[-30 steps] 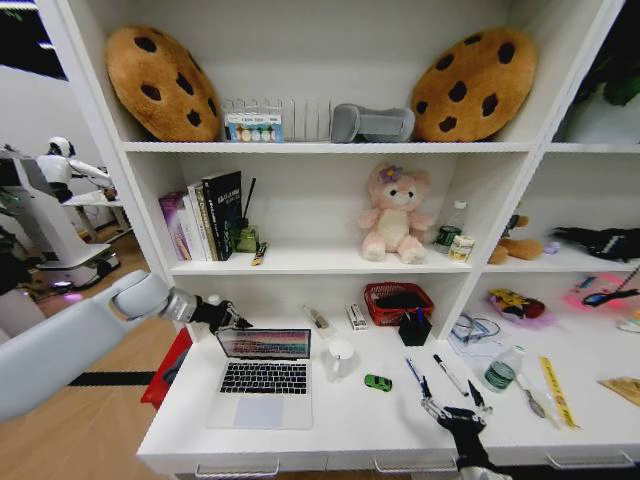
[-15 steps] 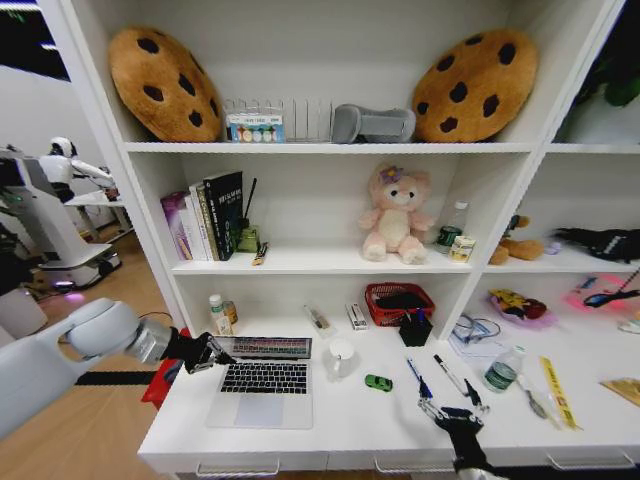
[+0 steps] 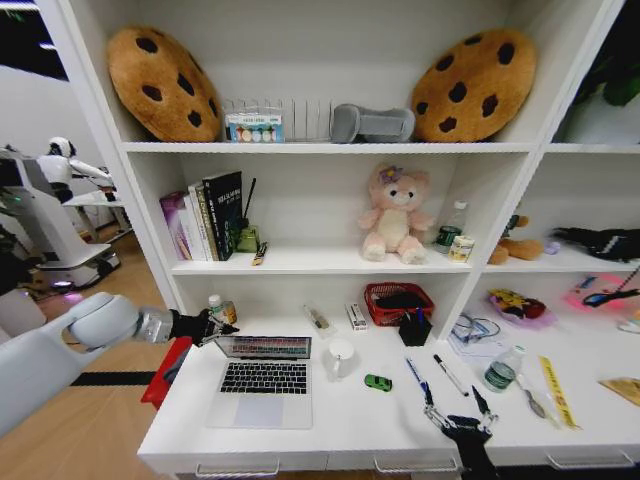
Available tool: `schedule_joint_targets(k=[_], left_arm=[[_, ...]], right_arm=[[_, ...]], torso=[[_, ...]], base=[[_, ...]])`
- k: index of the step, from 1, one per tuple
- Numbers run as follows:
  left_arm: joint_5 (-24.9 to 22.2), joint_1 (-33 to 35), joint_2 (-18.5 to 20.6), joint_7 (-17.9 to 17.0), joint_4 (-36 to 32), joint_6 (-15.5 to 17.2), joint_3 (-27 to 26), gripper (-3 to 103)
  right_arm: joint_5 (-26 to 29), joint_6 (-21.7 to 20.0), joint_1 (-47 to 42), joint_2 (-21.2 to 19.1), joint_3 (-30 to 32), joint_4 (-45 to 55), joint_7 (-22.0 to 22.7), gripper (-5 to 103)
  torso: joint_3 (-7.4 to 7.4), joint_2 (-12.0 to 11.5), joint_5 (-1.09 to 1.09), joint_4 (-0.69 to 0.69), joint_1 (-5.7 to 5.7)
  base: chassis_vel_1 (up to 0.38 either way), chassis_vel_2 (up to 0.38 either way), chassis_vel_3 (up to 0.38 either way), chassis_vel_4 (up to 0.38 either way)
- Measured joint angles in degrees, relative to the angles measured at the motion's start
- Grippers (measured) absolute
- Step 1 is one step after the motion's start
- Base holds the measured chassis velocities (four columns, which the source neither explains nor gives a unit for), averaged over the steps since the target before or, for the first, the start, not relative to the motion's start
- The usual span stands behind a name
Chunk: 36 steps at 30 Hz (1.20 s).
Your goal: Organize the objects on the table.
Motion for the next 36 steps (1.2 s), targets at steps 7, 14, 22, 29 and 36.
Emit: schedule_joint_targets(k=[7,14,22,29,36], left_arm=[[-1.14,-0.04,0.43,4.93,0.29,0.01,0.76,0],[-1.51,0.48,1.42,9.0,-1.76,0.02,1.1,0],[2.21,3.45,1.18,10.7,-4.5,-0.29,2.87,0],[2.61,4.29,2.19,13.06,-5.17,-0.8,2.79,0],[-4.24,4.92,2.29,3.27,-2.72,-0.69,0.64,0]], right_arm=[[0.09,0.42,0.24,0.05,0.67,-0.7,-0.09,100],[-0.09,0.48,0.34,0.67,0.33,-0.8,-0.36,100],[0.26,1.3,-0.39,1.04,1.88,-0.97,-0.53,100],[1.27,1.67,-0.82,0.74,3.8,-1.21,-0.6,100],[1.43,1.56,-0.53,0.67,3.7,-1.01,-0.61,100]], torso=[[0.0,0.0,0.01,0.0,0.0],[0.0,0.0,0.01,0.0,0.0],[0.0,0.0,0.0,0.0,0.0],[0.0,0.0,0.01,0.0,0.01],[0.0,0.0,0.02,0.01,0.01]], base=[[0.0,0.0,0.0,0.0],[0.0,0.0,0.0,0.0],[0.0,0.0,0.0,0.0],[0.0,0.0,0.0,0.0],[0.0,0.0,0.0,0.0]])
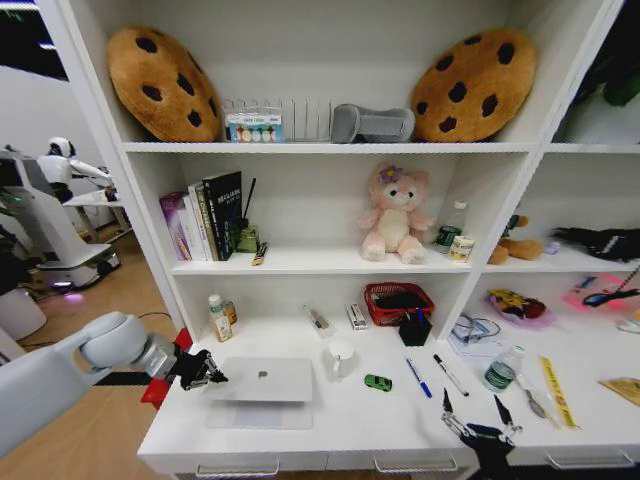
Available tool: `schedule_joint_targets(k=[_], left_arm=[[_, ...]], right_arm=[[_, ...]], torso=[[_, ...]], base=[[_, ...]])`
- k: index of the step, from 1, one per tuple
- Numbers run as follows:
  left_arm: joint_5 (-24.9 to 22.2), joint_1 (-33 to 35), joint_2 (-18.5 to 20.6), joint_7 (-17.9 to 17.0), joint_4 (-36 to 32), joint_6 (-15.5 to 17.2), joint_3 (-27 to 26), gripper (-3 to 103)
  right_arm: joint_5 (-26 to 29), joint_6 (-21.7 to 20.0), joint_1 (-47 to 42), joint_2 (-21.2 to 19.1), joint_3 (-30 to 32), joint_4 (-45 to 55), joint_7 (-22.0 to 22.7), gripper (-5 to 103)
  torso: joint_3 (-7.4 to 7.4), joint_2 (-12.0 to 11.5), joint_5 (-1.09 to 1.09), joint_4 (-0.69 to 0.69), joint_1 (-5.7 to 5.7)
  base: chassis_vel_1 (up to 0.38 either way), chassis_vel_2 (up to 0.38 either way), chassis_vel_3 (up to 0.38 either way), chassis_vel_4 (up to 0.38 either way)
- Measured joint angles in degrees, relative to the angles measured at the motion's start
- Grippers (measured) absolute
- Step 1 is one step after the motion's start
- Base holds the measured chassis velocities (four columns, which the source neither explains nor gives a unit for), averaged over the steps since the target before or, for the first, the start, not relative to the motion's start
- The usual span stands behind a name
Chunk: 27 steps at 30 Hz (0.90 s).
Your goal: Organize the objects on the table.
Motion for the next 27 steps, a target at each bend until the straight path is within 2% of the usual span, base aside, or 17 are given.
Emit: schedule_joint_targets(k=[1,2,5,6,8,9,10,11,12,14,15,16,18,19,20,22,27], left_arm=[[-2.89,0.7,-1.07,-5.87,0.95,0.51,-0.82,0],[-2.89,0.7,-1.07,-5.87,0.95,0.51,-0.82,0],[-9.95,3.81,-3.44,-18.22,1.2,2.3,-2.82,0],[-9.95,3.81,-3.44,-18.22,1.2,2.3,-2.82,0],[-14.49,7.03,-4.94,-25.37,0.31,4.19,-4.66,0],[-14.49,7.03,-4.94,-25.37,0.31,4.19,-4.66,0],[-17.48,8.32,-6.13,-29.99,-0.15,5.6,-5.35,0],[-22.0,9.03,-8.24,-38.61,-0.82,9.07,-5.78,-3],[-22.0,9.03,-8.24,-38.61,-0.82,9.07,-5.78,-3],[-30.4,10.21,-12.02,-52.95,-2.95,16.64,-6.83,13],[-30.4,10.21,-12.02,-52.95,-2.95,16.64,-6.83,13],[-32.87,10.68,-12.97,-57.17,-3.66,18.64,-7.32,13],[-37.61,12.68,-14.94,-66.69,-5.8,22.63,-9.68,23],[-38.19,14.98,-15.8,-69.66,-6.92,23.86,-12.41,29],[-38.19,14.98,-15.8,-69.66,-6.92,23.86,-12.41,29],[-38.36,19.72,-17.23,-72.49,-8.43,25.46,-17.17,40],[-38.59,27.81,-19.08,-72.96,-10.61,26.9,-23.31,56]], right_arm=[[0.0,0.0,-0.24,-0.05,-0.12,0.24,-0.03,100],[0.0,0.0,-0.24,-0.05,-0.12,0.24,-0.03,100],[0.65,-0.02,-1.04,-0.43,0.25,0.85,-0.05,100],[0.65,-0.02,-1.04,-0.43,0.25,0.85,-0.05,100],[1.81,-0.37,-1.46,-1.03,1.1,1.36,-0.07,100],[1.81,-0.37,-1.46,-1.03,1.1,1.36,-0.07,100],[2.65,-0.56,-1.72,-1.42,1.83,1.63,-0.24,100],[3.8,-0.6,-2.04,-1.73,2.92,1.88,-0.39,100],[3.8,-0.6,-2.04,-1.73,2.92,1.88,-0.39,100],[6.28,-1.17,-2.27,-2.28,4.7,2.58,-1.63,100],[6.28,-1.17,-2.27,-2.28,4.7,2.58,-1.63,100],[7.2,-1.6,-2.29,-2.43,5.13,2.96,-2.14,100],[8.54,-2.36,-2.14,-2.9,5.49,3.46,-2.34,100],[8.61,-2.78,-1.74,-3.43,5.51,3.5,-2.34,100],[8.61,-2.78,-1.74,-3.43,5.51,3.5,-2.34,100],[8.48,-3.3,-1.17,-4.41,5.48,3.55,-1.92,100],[8.43,-3.89,-1.03,-5.02,5.51,4.17,-0.93,100]], torso=[[0.0,0.0,0.0,0.0,0.0],[0.0,0.0,0.0,0.0,0.0],[0.0,0.0,-0.01,-0.03,0.0],[0.0,0.0,-0.01,-0.03,0.0],[0.0,0.0,-0.02,0.0,0.0],[0.0,0.0,-0.02,0.0,0.0],[0.0,0.0,-0.01,0.02,-0.01],[0.0,0.0,-0.01,0.01,0.0],[0.0,0.0,-0.01,0.01,0.0],[0.0,0.0,-0.01,-0.02,0.0],[0.0,0.0,-0.01,-0.02,0.0],[0.0,0.0,-0.01,-0.02,0.0],[0.0,-0.01,-0.01,-0.03,0.0],[0.0,-0.01,-0.01,-0.02,0.0],[0.0,-0.01,-0.01,-0.02,0.0],[0.0,-0.01,0.0,0.01,0.0],[0.0,-0.01,-0.02,-0.02,0.0]], base=[[0.0,0.0,0.0,0.0],[0.0,0.0,0.0,0.0],[0.0,0.0,0.0,0.0],[0.0,0.0,0.0,0.0],[0.0,0.0,0.0,0.0],[0.0,0.0,0.0,0.0],[0.0,0.0,0.0,0.0],[0.0,0.0,0.0,0.0],[0.0,0.0,0.0,0.0],[0.0,0.0,0.0,0.0],[0.0,0.0,0.0,0.0],[0.0,0.0,0.0,0.0],[0.0,0.0,0.0,0.0],[0.0,0.0,0.0,0.0],[0.0,0.0,0.0,0.0],[0.0,0.0,0.0,0.0],[0.0,0.0,0.0,0.0]])
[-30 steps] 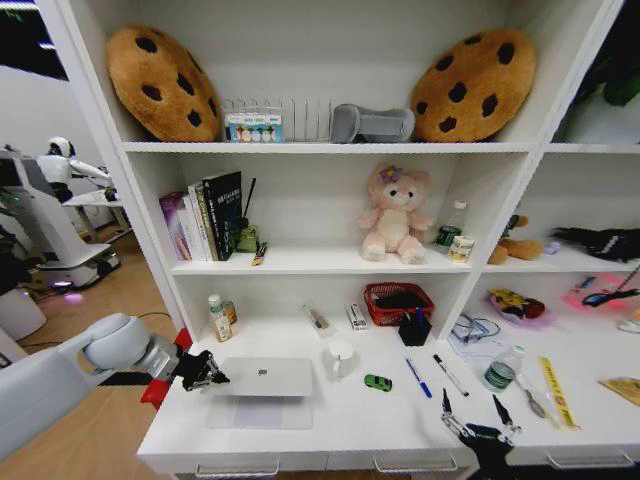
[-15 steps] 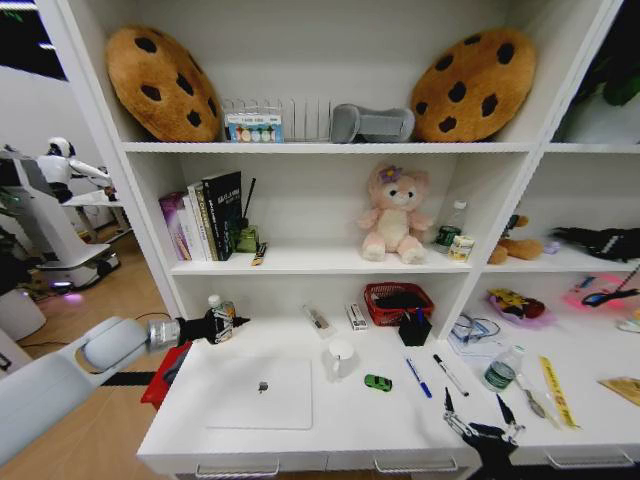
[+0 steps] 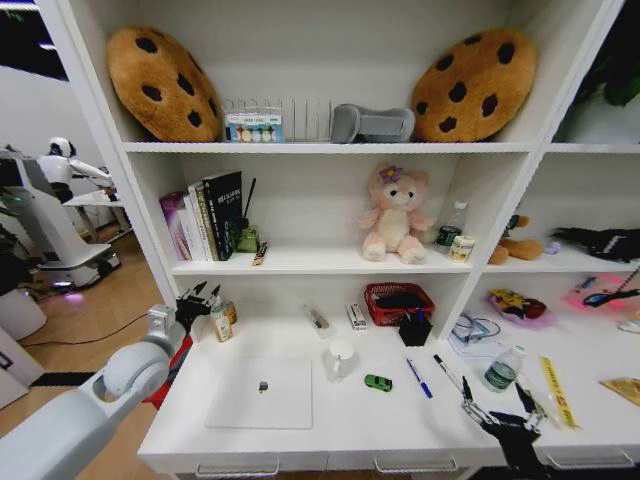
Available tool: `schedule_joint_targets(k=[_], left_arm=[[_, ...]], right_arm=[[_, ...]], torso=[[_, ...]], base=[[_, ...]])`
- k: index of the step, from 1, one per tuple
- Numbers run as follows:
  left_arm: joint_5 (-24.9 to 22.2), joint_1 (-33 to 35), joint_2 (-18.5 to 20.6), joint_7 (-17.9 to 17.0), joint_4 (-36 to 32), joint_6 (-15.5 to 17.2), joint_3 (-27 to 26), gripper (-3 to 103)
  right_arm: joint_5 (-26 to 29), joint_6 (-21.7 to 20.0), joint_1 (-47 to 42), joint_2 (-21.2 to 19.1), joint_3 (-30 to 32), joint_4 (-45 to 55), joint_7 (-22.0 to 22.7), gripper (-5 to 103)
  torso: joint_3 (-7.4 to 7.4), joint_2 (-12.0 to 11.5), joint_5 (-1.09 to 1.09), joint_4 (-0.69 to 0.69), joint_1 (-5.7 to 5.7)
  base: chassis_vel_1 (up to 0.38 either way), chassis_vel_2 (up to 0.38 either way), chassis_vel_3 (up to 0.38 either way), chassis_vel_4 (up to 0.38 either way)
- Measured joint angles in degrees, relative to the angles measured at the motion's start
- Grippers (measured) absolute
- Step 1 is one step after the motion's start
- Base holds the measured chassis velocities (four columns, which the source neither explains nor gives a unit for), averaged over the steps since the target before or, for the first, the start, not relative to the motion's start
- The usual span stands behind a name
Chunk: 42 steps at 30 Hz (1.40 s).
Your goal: Organize the objects on the table.
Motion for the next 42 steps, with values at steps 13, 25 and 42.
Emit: schedule_joint_targets(k=[13,25,42], left_arm=[[2.46,26.43,-14.56,2.32,-12.93,1.92,-23.53,99],[14.68,39.35,-30.35,9.94,-21.65,-0.75,-28.8,100],[16.75,40.65,-34.46,11.22,-24.58,-2.1,-28.34,100]], right_arm=[[0.02,-0.81,-0.38,-0.04,-1.44,0.3,1.66,100],[0.01,-1.39,0.57,-0.47,-3.31,0.01,1.52,100],[0.19,-1.62,0.24,-1.33,-5.73,0.26,0.79,100]], torso=[[-0.01,0.0,0.01,0.0,-0.01],[-0.01,0.01,0.02,0.02,-0.01],[0.0,0.01,0.0,0.01,0.0]], base=[[0.0,0.0,0.0,0.0],[0.0,0.0,0.0,0.0],[0.0,0.0,0.0,0.0]])
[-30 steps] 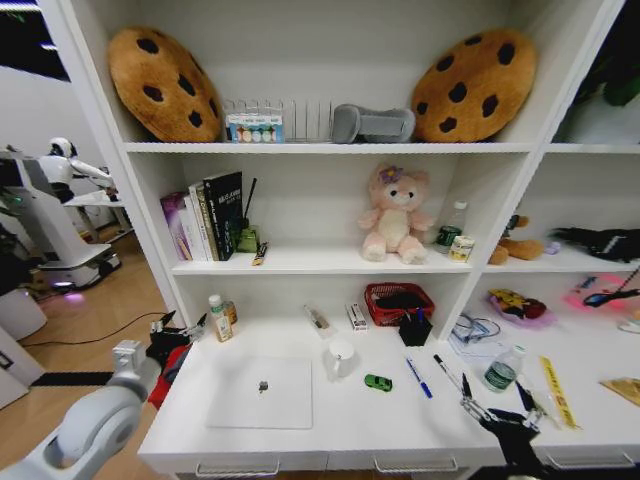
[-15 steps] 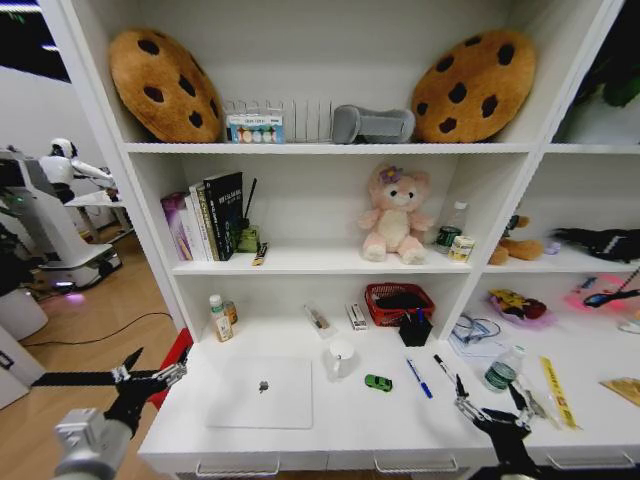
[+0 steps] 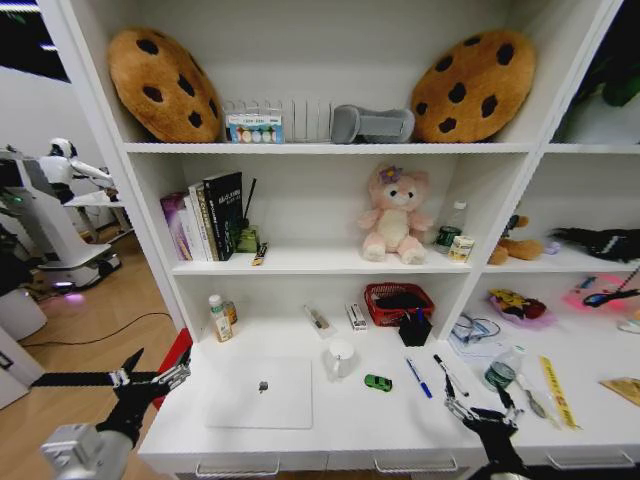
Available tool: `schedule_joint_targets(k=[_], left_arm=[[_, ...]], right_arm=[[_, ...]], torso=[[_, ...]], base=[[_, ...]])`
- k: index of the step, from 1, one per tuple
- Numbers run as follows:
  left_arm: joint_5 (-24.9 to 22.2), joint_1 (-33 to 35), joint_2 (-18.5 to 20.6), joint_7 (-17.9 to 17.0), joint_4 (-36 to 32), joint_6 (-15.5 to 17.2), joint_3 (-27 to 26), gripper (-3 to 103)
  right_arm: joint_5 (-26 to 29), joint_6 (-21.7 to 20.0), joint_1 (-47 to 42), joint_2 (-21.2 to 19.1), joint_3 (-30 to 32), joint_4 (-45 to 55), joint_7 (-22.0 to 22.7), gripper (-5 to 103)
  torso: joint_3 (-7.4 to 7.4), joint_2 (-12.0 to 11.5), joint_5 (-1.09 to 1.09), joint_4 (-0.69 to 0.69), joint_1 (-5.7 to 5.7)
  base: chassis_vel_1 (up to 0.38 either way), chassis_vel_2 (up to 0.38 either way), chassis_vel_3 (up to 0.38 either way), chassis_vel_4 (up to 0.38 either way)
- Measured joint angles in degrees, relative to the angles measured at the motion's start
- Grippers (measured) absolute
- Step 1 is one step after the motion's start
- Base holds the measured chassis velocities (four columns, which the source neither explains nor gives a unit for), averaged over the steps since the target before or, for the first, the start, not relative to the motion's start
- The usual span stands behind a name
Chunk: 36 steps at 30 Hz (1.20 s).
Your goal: Organize the objects on the table.
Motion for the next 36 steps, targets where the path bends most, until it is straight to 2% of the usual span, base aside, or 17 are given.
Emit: schedule_joint_targets(k=[3,6,7,9,10,11,12,13,14,15,16,17,20,22,27,30,36], left_arm=[[0.01,-0.03,0.0,0.0,0.02,0.0,0.02,100],[0.01,-0.09,0.06,0.01,0.09,-0.01,0.06,100],[0.01,-0.09,0.06,0.01,0.09,-0.01,0.06,100],[0.01,-0.12,0.12,0.01,0.13,-0.02,0.08,100],[0.01,-0.12,0.12,0.01,0.13,-0.02,0.08,100],[0.0,-0.15,0.14,0.02,0.13,-0.03,0.11,100],[-0.01,-0.15,0.16,0.01,0.16,-0.04,0.11,100],[-0.01,-0.17,0.16,0.02,0.16,-0.07,0.12,100],[-0.01,-0.17,0.16,0.02,0.16,-0.07,0.12,100],[-0.02,-0.17,0.17,0.02,0.17,-0.06,0.13,100],[-0.03,-0.18,0.2,0.01,0.18,-0.07,0.13,100],[-0.04,-0.18,0.2,0.02,0.17,-0.06,0.15,100],[-0.05,-0.19,0.2,0.02,0.18,-0.07,0.15,100],[-0.06,-0.2,0.23,0.02,0.2,-0.06,0.16,100],[-0.07,-0.21,0.24,0.01,0.21,-0.07,0.18,100],[-0.09,-0.21,0.25,0.02,0.23,-0.07,0.19,100],[-0.11,-0.21,0.27,0.02,0.24,-0.07,0.19,100]], right_arm=[[1.44,-0.25,-0.04,-0.1,0.45,0.03,-1.83,100],[11.95,-2.21,2.06,-2.61,5.44,-1.66,-12.33,100],[11.95,-2.21,2.06,-2.61,5.44,-1.66,-12.33,100],[19.19,0.27,4.4,-7.3,8.68,-7.42,-25.95,100],[19.19,0.27,4.4,-7.3,8.68,-7.42,-25.95,100],[20.42,1.92,5.87,-10.09,10.68,-11.03,-32.79,100],[21.56,3.01,7.37,-14.34,13.2,-15.75,-42.18,100],[22.53,3.24,8.18,-16.75,14.14,-18.21,-46.99,100],[22.53,3.24,8.18,-16.75,14.14,-18.21,-46.99,100],[24.28,3.24,9.36,-20.3,14.76,-22.13,-54.17,100],[24.83,3.69,10.82,-22.95,13.98,-25.76,-58.58,100],[24.84,4.04,12.17,-25.02,12.23,-28.06,-61.02,100],[24.78,4.01,12.93,-26.3,10.78,-28.87,-61.83,100],[23.9,2.59,15.55,-28.9,7.32,-29.89,-61.93,100],[20.99,-0.06,20.18,-32.21,2.65,-30.77,-61.64,100],[20.15,-0.92,26.0,-35.18,-4.67,-33.94,-62.31,100],[19.44,-1.46,30.72,-37.53,-11.85,-35.87,-65.18,100]], torso=[[0.0,0.0,0.01,0.0,0.0],[0.0,-0.01,0.01,-0.01,0.0],[0.0,-0.01,0.01,-0.01,0.0],[0.0,-0.01,0.04,-0.02,0.0],[0.0,-0.01,0.04,-0.02,0.0],[0.0,-0.02,0.05,0.0,0.0],[0.01,-0.01,0.03,0.0,0.0],[0.01,-0.02,0.02,0.0,0.0],[0.01,-0.02,0.02,0.0,0.0],[0.01,-0.02,-0.02,0.01,0.0],[0.01,-0.02,0.01,-0.01,0.0],[0.01,-0.02,0.04,-0.01,0.0],[0.01,-0.02,0.04,0.0,0.0],[0.01,-0.01,0.0,-0.01,0.0],[0.01,-0.02,-0.01,0.01,0.0],[0.01,-0.02,0.01,0.01,0.0],[0.0,-0.01,-0.02,0.0,0.0]], base=[[0.0,0.0,0.0,0.0],[0.0,0.0,0.0,0.0],[0.0,0.0,0.0,0.0],[0.0,0.0,0.0,0.0],[0.0,0.0,0.0,0.0],[0.0,0.0,0.0,0.0],[0.0,0.0,0.0,0.0],[0.0,0.0,0.0,0.0],[0.0,0.0,0.0,0.0],[0.0,0.0,0.0,0.0],[0.0,0.0,0.0,0.0],[0.0,0.0,0.0,0.0],[0.0,0.0,0.0,0.0],[0.0,0.0,0.0,0.0],[0.0,0.0,0.0,0.0],[0.0,0.0,0.0,0.0],[0.0,0.0,0.0,0.0]])
